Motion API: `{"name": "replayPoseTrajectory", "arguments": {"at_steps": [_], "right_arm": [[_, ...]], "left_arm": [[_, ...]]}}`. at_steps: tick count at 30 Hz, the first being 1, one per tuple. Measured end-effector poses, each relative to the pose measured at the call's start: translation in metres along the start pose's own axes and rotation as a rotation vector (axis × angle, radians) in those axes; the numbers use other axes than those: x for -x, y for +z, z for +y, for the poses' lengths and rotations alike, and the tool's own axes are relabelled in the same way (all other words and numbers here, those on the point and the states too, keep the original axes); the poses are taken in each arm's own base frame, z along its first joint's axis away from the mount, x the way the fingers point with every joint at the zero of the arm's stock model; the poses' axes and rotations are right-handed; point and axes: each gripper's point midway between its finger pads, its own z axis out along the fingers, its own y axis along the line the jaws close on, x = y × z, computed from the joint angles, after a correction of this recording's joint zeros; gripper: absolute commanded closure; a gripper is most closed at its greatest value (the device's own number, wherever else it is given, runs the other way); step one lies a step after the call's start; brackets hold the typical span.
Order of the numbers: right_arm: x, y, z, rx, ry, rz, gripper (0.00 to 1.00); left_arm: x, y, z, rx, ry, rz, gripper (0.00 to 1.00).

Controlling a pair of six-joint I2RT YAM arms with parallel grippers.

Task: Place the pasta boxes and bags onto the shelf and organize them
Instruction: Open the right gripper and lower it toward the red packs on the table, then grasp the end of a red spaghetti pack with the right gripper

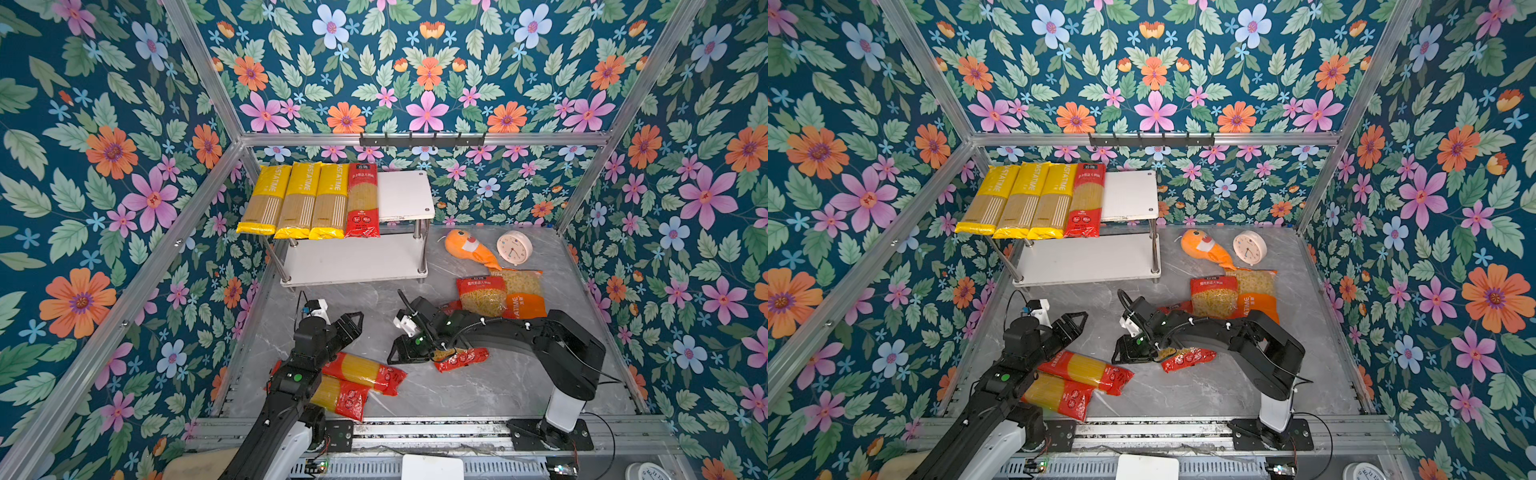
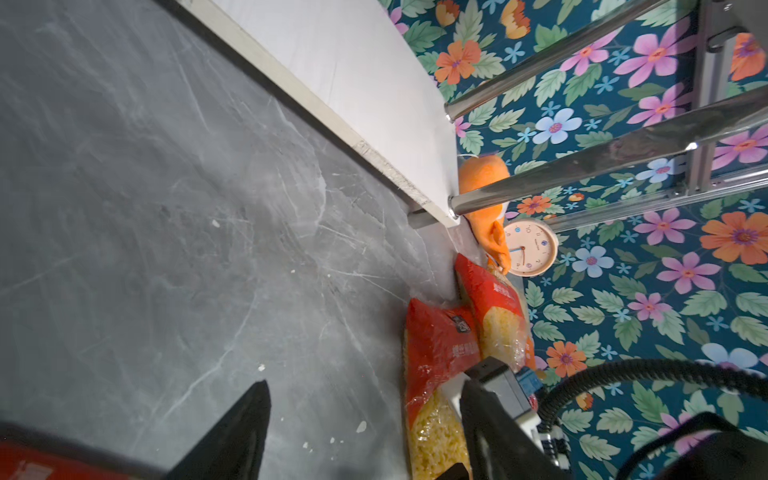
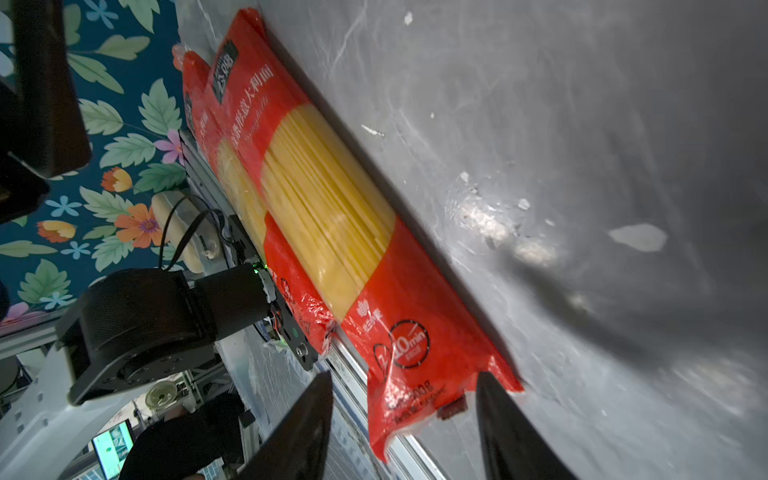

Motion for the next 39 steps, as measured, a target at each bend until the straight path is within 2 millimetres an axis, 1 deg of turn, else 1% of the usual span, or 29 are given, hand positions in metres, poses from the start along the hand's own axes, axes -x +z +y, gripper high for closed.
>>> {"name": "replayPoseTrajectory", "arguments": {"at_steps": [4, 9, 12, 14, 16, 18, 23, 25, 28, 34, 38, 39], "right_arm": [[-0.003, 0.010, 0.005, 0.009, -0.030, 0.048, 0.44], [-0.007, 0.020, -0.006, -0.026, -0.028, 0.094, 0.44], [-0.010, 0.026, -0.008, -0.055, -0.052, 0.117, 0.47], [-0.012, 0.030, -0.010, -0.070, -0.063, 0.132, 0.52], [-0.014, 0.033, -0.013, -0.081, -0.075, 0.144, 0.60], [-0.014, 0.034, -0.014, -0.085, -0.079, 0.149, 0.68], [-0.013, 0.034, -0.013, -0.083, -0.097, 0.146, 0.82], [-0.012, 0.032, -0.010, -0.084, -0.108, 0.139, 0.88], [-0.010, 0.024, -0.005, -0.098, -0.130, 0.119, 0.94], [0.001, 0.001, -0.001, -0.159, -0.175, 0.066, 0.99], [0.009, -0.020, -0.008, -0.221, -0.181, 0.026, 1.00], [0.012, -0.028, -0.012, -0.240, -0.177, 0.011, 1.00]], "left_arm": [[0.000, -0.001, 0.000, 0.000, -0.014, -0.003, 0.26], [0.000, -0.001, 0.000, 0.000, -0.014, -0.003, 0.26], [0.000, -0.001, 0.000, 0.000, -0.014, -0.004, 0.26], [0.000, -0.001, 0.000, 0.000, -0.015, -0.003, 0.26], [0.001, -0.001, 0.000, -0.002, -0.015, -0.004, 0.26], [0.001, -0.001, 0.000, -0.002, -0.015, -0.004, 0.26], [0.003, -0.002, -0.003, -0.006, -0.013, -0.008, 0.26], [0.006, -0.003, -0.007, -0.015, -0.011, -0.015, 0.26], [0.009, -0.004, -0.012, -0.026, -0.008, -0.023, 0.26], [0.016, -0.008, -0.024, -0.055, -0.002, -0.036, 0.26], [0.016, -0.009, -0.029, -0.081, 0.003, -0.034, 0.26], [0.016, -0.009, -0.030, -0.087, 0.004, -0.034, 0.26]]}}
